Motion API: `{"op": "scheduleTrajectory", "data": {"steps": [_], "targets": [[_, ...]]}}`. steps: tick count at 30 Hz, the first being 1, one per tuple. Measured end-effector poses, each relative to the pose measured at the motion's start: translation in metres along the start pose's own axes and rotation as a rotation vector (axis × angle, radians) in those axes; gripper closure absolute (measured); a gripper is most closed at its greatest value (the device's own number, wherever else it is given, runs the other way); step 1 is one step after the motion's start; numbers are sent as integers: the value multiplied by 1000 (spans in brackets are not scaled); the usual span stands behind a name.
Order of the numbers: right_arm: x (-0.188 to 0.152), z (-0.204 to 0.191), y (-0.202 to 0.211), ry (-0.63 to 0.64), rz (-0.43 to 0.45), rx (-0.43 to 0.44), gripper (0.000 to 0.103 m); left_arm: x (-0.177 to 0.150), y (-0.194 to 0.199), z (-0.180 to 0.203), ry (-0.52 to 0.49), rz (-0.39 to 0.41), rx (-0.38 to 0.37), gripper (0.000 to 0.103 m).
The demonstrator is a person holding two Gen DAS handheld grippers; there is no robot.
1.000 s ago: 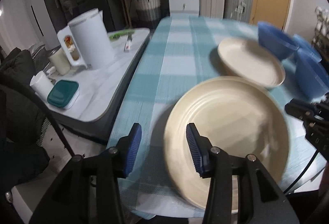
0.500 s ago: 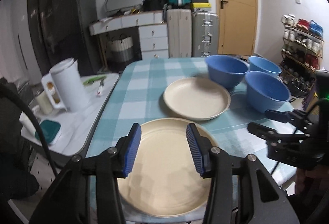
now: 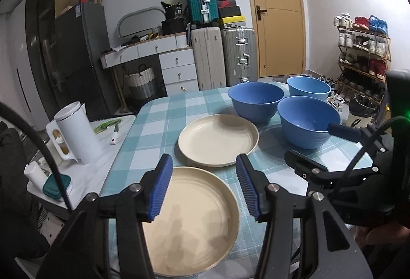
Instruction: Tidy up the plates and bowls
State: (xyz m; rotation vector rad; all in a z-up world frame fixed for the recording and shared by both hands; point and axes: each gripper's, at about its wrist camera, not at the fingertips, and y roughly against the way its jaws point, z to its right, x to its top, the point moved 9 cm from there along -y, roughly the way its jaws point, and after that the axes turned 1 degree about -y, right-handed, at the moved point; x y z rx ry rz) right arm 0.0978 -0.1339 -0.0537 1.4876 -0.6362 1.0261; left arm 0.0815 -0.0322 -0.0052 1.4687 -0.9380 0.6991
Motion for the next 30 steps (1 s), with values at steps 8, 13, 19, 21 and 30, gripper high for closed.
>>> {"op": "scheduleTrajectory", "data": {"steps": [8, 13, 19, 21, 30], "targets": [[2, 1, 9, 0, 21, 23, 11, 0, -2, 4, 6, -3, -5, 48], [4, 10, 7, -66, 21, 44, 11, 1, -2, 6, 9, 1, -2, 45], [5, 19, 8, -137, 34, 70, 11, 2, -4, 3, 21, 5, 19, 22], [5, 22, 8, -155, 36, 78, 11, 5, 0, 2, 28, 27, 22, 21], [7, 21, 8, -217, 36, 164, 1, 6, -2, 0, 29, 29, 40, 16]]}}
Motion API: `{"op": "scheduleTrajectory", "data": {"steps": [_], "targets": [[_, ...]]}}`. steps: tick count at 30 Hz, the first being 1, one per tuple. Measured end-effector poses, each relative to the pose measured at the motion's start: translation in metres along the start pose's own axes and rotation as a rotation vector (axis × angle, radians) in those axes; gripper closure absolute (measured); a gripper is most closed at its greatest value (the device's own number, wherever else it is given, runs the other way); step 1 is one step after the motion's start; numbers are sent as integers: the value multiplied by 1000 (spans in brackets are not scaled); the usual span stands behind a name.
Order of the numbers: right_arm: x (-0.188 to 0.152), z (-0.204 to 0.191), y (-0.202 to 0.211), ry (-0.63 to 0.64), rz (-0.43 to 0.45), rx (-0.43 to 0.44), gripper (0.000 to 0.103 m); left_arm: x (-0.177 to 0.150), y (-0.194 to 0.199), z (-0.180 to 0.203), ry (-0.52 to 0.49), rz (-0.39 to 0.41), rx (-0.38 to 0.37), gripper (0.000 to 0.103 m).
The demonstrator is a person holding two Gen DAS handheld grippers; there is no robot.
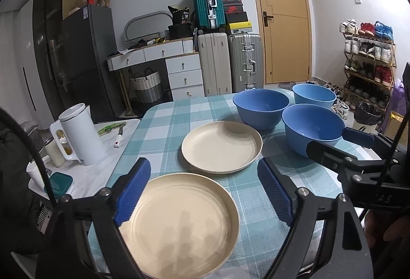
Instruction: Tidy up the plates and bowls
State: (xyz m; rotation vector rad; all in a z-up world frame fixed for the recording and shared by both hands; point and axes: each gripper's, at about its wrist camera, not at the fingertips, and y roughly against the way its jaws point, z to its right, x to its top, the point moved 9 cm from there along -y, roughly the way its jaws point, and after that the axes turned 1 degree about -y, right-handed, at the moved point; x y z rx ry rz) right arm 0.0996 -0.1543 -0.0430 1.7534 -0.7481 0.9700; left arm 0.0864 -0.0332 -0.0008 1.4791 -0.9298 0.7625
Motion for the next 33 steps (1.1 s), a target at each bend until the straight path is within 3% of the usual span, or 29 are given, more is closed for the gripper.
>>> {"op": "scheduleTrajectory", "data": {"steps": [4, 8, 20, 26, 31, 33], "targets": [[-1, -6, 2, -10, -2, 48, 1, 0, -2, -1, 1, -3, 6, 16], [-2, -8, 2, -6, -1, 42, 1, -2, -3, -2, 1, -8, 8, 16], [5, 6, 11, -17, 57, -36, 1, -8, -11, -5, 6, -34, 20, 15], [6, 10, 11, -4, 62, -60, 1, -11, -17, -9, 55, -69, 5, 15], [8, 19, 11, -9, 73, -110, 1, -9, -18, -16, 80, -68, 21, 1], [8, 23, 10, -29, 69, -115, 1, -8, -20, -22, 88, -79, 29, 1]]}}
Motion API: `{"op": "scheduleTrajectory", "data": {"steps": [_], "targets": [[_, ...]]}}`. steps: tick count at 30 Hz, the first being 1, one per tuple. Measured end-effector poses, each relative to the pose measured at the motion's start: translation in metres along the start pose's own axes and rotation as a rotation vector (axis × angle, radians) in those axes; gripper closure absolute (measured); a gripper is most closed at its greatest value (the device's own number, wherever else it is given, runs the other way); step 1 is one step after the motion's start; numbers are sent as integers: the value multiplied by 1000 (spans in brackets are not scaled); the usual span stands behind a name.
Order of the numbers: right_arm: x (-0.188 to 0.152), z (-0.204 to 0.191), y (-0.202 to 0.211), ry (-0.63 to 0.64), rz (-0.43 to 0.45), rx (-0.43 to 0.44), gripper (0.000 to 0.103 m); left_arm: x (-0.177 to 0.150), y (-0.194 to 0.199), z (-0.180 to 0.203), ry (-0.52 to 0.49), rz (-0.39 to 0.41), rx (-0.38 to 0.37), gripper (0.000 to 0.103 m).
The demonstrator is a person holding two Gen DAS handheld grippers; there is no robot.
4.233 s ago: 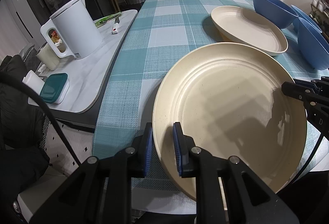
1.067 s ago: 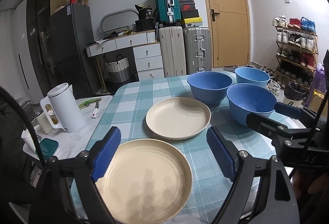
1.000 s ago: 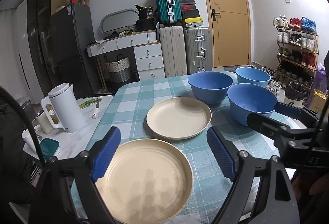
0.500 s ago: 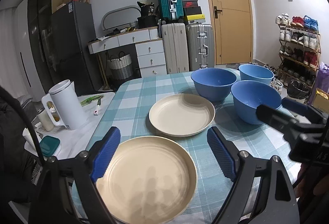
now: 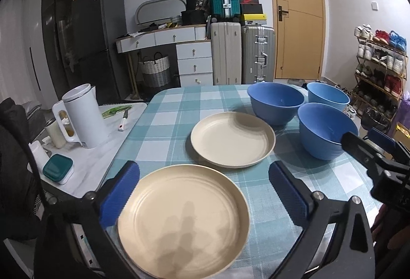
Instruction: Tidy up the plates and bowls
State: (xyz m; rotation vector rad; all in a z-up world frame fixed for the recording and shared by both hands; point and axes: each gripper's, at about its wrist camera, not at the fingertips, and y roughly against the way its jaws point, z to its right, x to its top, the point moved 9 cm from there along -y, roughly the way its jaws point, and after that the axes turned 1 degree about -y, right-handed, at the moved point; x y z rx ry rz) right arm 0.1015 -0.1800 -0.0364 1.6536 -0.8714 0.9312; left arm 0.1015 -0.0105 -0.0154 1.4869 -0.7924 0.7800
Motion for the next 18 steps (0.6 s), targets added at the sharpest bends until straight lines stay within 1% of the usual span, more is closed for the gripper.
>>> {"op": "scheduleTrajectory", "data": {"steps": [3, 5, 8, 10, 12, 14, 16, 18], "targets": [[-2, 2, -4, -5, -25, 4, 1, -1, -9, -6, 20, -45, -6, 0], [-2, 0, -7, 10, -38, 13, 1, -1, -17, -8, 54, -90, -40, 0], [0, -1, -6, 13, -31, 15, 1, 2, -26, -8, 127, -139, -142, 0], [-1, 0, -7, -12, -48, 36, 1, 8, -28, -9, 161, -152, -172, 0], [-1, 3, -7, -52, -52, 53, 1, 16, -33, -12, 172, -153, -174, 0], [0, 6, -8, -84, -58, 71, 1, 26, -41, -17, 149, -154, -148, 0], [2, 9, -9, -111, -56, 79, 1, 33, -53, -23, 119, -174, -127, 0], [4, 8, -10, -108, -52, 86, 1, 39, -70, -30, 97, -211, -113, 0]]}}
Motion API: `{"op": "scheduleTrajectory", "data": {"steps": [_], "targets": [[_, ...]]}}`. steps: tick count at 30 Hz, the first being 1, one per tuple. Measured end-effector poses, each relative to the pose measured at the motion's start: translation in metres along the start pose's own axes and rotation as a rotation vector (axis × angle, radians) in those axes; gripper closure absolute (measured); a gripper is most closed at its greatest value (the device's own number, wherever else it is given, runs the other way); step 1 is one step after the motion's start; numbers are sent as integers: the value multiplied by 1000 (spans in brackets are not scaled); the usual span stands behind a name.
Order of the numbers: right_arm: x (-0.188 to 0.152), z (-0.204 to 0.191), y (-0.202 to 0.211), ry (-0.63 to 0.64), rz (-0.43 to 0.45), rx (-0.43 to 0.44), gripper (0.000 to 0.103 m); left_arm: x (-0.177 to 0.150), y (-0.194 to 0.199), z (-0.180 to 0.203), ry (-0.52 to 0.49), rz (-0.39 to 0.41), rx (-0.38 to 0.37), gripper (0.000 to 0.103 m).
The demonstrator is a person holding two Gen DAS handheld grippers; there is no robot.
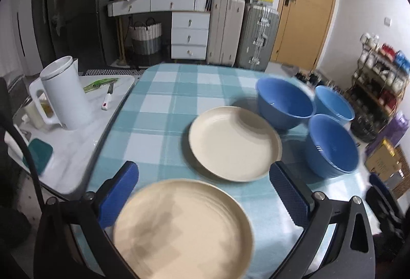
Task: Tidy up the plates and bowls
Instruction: 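Grip the remaining cream plate rim with the left tool and lift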
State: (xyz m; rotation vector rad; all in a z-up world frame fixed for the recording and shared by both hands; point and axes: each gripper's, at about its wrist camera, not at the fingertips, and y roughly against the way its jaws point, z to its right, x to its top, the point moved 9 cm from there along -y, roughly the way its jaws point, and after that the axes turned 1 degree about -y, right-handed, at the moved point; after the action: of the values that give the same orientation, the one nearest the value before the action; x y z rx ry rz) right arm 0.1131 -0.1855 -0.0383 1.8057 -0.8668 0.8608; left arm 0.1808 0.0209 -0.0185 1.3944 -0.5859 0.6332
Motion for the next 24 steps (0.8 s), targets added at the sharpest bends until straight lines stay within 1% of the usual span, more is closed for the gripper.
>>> {"op": "scheduleTrajectory", "data": {"steps": [2, 4, 6, 8, 10, 12, 14, 16, 18, 21, 22, 23, 24], "targets": [[0, -1, -2, 7, -1, -2, 1, 8, -17, -10, 11, -50, 11, 0], [-1, -4, -5, 22, -9, -17, 1, 11, -36, -18, 31, -125, -4, 0], [-3, -8, -10, 39, -20, -15, 1, 10, -62, -28, 66, -220, -5, 0], [-4, -13, -13, 56, -23, -14, 1, 8, -81, -32, 79, -278, -3, 0], [-6, -20, -16, 91, -29, -24, 1, 9, -97, -35, 58, -310, 23, 0], [-10, -24, -22, 135, -44, -70, 1, 12, -115, -33, 6, -345, 50, 0], [-13, -29, -25, 157, -51, -75, 1, 14, -129, -31, -30, -373, 58, 0], [-14, -35, -29, 170, -53, -61, 1, 15, -145, -31, -39, -416, 48, 0], [-18, -40, -32, 185, -63, -48, 1, 15, -163, -33, -3, -441, 37, 0], [-21, -43, -39, 206, -79, -53, 1, 11, -189, -30, -4, -494, 1, 2], [-22, -43, -40, 209, -84, -50, 1, 9, -196, -30, -12, -509, -2, 5], [-23, -44, -41, 213, -90, -46, 1, 8, -204, -31, -29, -516, 14, 9], [-24, -45, -42, 221, -95, -39, 1, 8, -206, -31, -36, -515, 18, 10]]}}
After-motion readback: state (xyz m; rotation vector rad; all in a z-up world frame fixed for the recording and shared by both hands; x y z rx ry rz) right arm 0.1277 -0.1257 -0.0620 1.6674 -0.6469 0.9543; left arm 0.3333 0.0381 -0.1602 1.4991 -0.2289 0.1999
